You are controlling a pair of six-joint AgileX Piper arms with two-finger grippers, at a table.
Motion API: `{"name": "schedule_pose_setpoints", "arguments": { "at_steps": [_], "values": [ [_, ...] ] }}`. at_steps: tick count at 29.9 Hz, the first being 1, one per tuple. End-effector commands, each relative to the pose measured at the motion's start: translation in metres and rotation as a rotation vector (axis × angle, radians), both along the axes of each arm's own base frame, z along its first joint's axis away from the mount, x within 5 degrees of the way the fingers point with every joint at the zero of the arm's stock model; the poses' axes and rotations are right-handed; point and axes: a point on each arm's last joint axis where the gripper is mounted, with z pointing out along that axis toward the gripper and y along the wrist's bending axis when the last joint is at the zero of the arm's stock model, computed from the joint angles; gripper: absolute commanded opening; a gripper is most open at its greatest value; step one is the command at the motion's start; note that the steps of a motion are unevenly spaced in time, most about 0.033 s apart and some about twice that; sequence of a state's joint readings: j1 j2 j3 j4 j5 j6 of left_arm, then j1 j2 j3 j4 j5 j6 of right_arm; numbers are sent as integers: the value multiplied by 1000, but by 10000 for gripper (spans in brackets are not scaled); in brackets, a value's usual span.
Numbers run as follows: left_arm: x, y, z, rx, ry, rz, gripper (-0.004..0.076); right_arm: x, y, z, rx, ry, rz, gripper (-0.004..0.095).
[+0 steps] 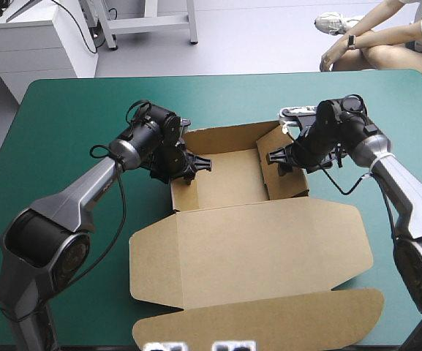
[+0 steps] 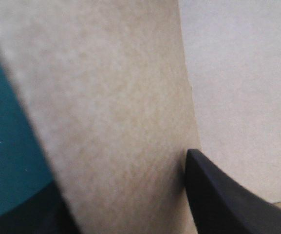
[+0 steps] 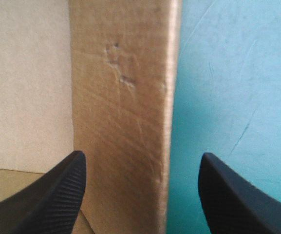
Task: Fold the box
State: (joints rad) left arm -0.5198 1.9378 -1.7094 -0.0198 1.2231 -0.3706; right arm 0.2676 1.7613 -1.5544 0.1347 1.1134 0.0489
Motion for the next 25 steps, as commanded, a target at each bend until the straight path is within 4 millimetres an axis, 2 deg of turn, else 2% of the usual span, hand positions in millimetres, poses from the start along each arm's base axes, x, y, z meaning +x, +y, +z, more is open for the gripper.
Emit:
{"name": "schedule_pose_setpoints", "arguments": {
  "at_steps": [1,3,6,9,12,14,17,20,23,25],
  "values": [
    [-11,5,39,-12,-57,-94,399,-5,-6,40,8,-114,-6,653],
    [-13,7,52,-3,-107,-170,386,-5,-8,46,-21,-120,-12,653],
    [-20,18,78,30,-199,-179,331,-7,-12,57,-65,-109,-8,653],
    [-31,34,109,79,-312,-169,237,-10,-14,74,-66,-143,-11,653],
    [-52,50,144,79,-420,-154,87,-15,-15,90,-46,-190,-15,653],
    [-74,62,170,40,-491,-144,-6,-21,-18,98,-60,-220,-21,653],
    [-116,80,207,-77,-580,-140,-8,-31,-21,106,-50,-237,-21,653],
    [-159,98,231,-167,-654,-159,-8,-42,-24,106,-52,-231,-21,653],
    [-201,122,239,-199,-717,-160,-8,-46,-25,97,-61,-198,-19,653],
    [-229,138,234,-218,-759,-158,-8,-46,-24,91,-61,-180,-18,653]
  ]
}}
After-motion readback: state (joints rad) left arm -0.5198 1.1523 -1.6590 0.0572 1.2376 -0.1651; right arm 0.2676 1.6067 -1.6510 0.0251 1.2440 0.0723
